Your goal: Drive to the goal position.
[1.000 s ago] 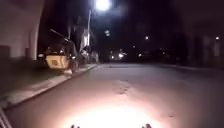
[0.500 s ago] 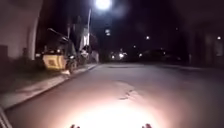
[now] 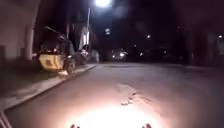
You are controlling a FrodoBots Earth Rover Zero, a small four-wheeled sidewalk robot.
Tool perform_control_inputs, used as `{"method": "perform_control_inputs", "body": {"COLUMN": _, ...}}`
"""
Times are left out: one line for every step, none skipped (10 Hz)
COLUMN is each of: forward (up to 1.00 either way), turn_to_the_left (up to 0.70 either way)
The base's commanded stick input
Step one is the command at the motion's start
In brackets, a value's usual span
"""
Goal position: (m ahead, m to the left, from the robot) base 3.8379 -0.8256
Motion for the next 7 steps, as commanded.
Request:
{"method": "perform_control_inputs", "body": {"forward": 0.5, "turn_to_the_left": 0.0}}
{"method": "perform_control_inputs", "body": {"forward": 0.5, "turn_to_the_left": 0.0}}
{"method": "perform_control_inputs", "body": {"forward": 0.5, "turn_to_the_left": 0.0}}
{"method": "perform_control_inputs", "body": {"forward": 0.5, "turn_to_the_left": 0.0}}
{"method": "perform_control_inputs", "body": {"forward": 0.5, "turn_to_the_left": 0.0}}
{"method": "perform_control_inputs", "body": {"forward": 0.5, "turn_to_the_left": 0.0}}
{"method": "perform_control_inputs", "body": {"forward": 0.5, "turn_to_the_left": 0.0}}
